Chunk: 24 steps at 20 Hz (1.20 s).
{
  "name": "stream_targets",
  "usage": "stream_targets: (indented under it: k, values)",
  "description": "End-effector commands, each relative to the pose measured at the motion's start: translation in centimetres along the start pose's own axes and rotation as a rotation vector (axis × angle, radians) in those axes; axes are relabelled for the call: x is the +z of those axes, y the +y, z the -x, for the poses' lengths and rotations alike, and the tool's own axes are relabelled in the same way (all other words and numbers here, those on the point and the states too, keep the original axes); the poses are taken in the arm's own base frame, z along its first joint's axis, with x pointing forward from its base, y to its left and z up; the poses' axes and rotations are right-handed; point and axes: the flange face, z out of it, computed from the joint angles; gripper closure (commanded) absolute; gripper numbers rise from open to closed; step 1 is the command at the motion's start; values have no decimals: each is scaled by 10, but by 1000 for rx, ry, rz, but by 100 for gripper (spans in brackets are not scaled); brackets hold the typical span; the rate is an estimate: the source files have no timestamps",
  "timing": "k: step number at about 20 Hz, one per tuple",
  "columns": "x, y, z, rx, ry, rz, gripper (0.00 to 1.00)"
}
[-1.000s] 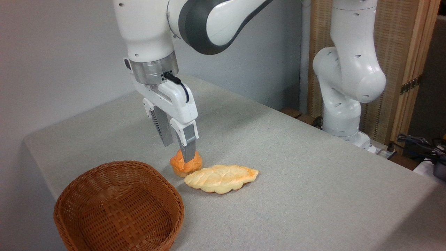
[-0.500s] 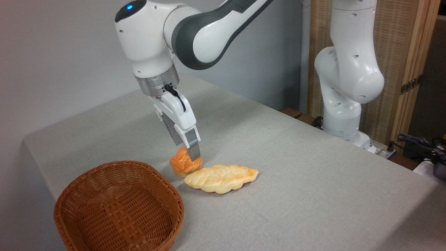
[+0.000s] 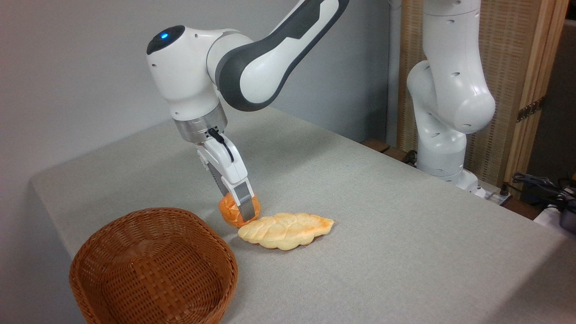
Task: Put bread into the basket
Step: 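Close the gripper around the round bread roll, then lift the roll and carry it over the wicker basket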
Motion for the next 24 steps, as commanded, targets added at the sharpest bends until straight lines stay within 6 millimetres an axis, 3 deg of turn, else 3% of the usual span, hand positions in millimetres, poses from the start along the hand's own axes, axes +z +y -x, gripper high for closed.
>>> stream_targets:
  k: [1,2,5,6,19,21,24]
  values:
    - [8,4,-6,15,-5,-3,0]
    - [8,4,-6,18,-6,-4,4]
    - [7,4,-7,22,-5,-5,51]
    - [7,4,-7,20,-5,-5,59]
    - [-9,5,-7,17,17,-10,58]
    - [-11,7,-6,22,18,-9,67]
    - [-13,6,-6,20,22,-12,68]
